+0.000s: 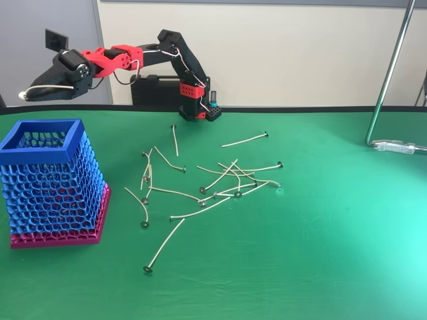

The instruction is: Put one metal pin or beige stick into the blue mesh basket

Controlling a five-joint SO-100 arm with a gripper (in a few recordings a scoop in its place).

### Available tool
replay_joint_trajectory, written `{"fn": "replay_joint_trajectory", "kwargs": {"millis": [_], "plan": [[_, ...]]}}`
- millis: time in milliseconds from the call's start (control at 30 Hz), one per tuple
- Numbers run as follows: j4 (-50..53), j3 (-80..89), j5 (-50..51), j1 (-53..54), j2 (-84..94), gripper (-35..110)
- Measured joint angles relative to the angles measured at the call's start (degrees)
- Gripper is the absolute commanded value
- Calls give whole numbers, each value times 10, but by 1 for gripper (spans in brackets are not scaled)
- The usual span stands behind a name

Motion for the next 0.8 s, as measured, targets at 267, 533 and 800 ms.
{"fn": "replay_joint_trajectory", "kwargs": {"millis": [267, 533, 800], "plan": [[0, -47, -5, 7, -33, 1], [0, -66, -14, 8, -48, 0], [0, -66, -21, 5, -55, 1]]}}
